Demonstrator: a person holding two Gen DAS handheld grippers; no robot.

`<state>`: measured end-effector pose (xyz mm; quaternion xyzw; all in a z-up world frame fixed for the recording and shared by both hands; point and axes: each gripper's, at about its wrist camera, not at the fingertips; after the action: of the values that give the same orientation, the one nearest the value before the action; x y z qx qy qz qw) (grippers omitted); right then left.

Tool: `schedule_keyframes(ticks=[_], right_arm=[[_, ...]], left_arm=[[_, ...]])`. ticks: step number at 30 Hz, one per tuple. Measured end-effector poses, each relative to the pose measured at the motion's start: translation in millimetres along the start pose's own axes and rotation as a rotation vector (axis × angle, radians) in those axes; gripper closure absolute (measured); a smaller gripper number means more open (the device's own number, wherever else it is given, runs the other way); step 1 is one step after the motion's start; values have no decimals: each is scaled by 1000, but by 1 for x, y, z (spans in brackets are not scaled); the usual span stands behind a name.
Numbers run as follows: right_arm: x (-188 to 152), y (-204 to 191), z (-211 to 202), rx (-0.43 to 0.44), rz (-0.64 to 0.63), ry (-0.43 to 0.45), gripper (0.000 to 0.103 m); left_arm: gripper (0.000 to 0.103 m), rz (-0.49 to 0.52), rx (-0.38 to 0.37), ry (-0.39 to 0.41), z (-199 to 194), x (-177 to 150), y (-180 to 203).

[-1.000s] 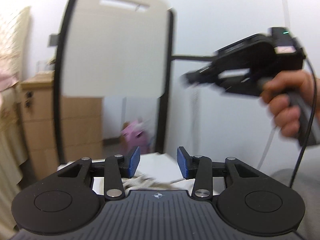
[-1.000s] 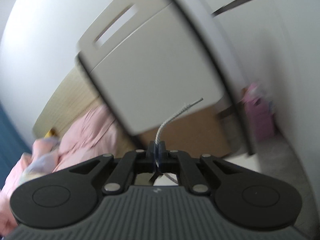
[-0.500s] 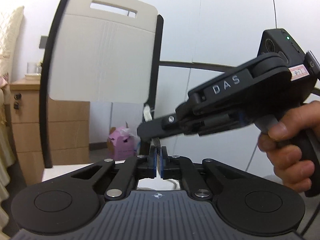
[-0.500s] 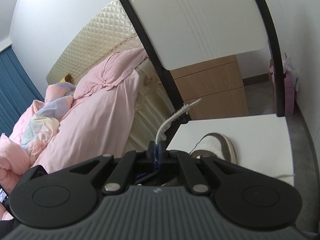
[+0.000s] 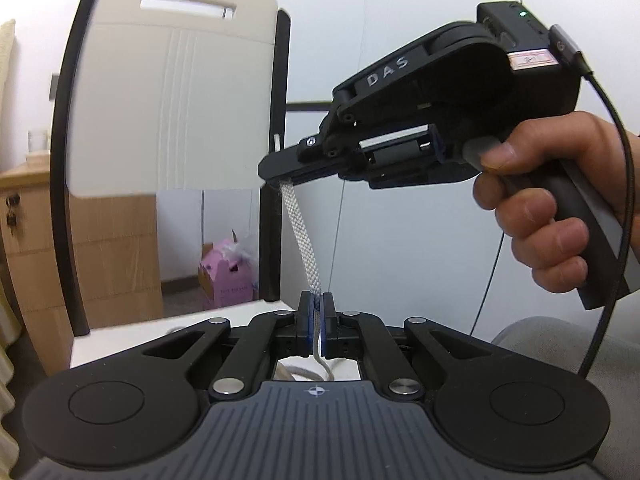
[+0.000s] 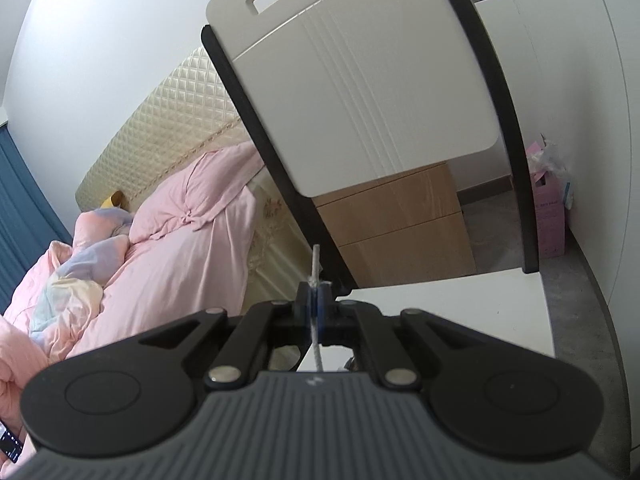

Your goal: Lace up shoes with both hands

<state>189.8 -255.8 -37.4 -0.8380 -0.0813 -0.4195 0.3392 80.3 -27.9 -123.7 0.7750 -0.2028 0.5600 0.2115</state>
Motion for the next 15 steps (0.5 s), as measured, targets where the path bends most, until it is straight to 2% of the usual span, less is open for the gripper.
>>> schedule_keyframes(ticks=[5,6,7,9,10,13,15], right_arm=[[3,-7,7,-6,-87,-8,100],[5,-8,10,-9,-111,-19,100],[7,-9,13,-13,-136,-30,100],[10,-11,19,-18,-185,-54,100],[11,-12,22,-19,-211,-66,100],[15,-15,33,-19,-289,-112,100],[7,-18,44,1,-361,-197,100]], left_arm=[[97,41,41,-28,-6,-5,-3],[94,60,52,-36,-9,-7,-4],[89,78,62,-43,-11,-8,-5],[61,112,85,-52,-17,-12,-6],[57,123,91,-51,-22,-14,-8],[57,125,110,-77,-30,-22,-15],[57,138,151,-130,-26,-28,-19]])
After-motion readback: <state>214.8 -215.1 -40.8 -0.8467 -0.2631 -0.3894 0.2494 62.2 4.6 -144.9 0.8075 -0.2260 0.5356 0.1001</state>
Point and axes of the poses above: each gripper's, at about its wrist camera, not at the fingertips, and z roughly the way its jaws point, y to its right, x to its top, and after that the axes turned 1 degree about -z, right-handed
